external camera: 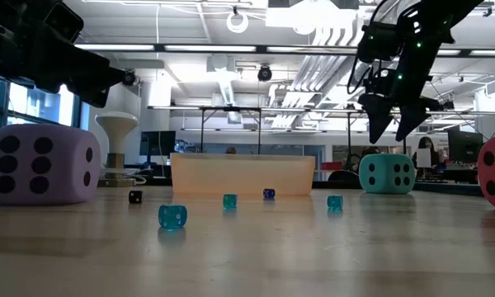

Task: Pick & Place Dice
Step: Put the large blue dice into the orange container

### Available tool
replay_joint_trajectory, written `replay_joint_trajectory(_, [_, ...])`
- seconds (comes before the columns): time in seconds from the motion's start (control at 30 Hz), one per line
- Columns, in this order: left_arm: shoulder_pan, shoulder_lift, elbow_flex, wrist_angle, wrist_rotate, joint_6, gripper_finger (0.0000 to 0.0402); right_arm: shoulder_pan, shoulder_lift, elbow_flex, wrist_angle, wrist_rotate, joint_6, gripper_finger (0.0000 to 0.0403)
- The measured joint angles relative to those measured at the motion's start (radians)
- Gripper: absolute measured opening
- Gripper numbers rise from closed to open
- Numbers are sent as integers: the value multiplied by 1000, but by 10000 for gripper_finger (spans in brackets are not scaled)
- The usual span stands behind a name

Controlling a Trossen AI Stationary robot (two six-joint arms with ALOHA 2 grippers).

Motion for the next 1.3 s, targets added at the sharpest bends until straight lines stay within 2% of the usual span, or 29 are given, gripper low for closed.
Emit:
replay_joint_trajectory(0.63, [0,0,0,0,0,0,145,-27,22,-71,135,-1,-83,378])
replay_joint_trajectory(1.03, [0,0,0,-2,0,0,145,-65,152,-68,176,2,-105,378])
replay_joint_trajectory(1.3, [0,0,0,-6,0,0,145,-65,171,-66,181,-1,-101,378])
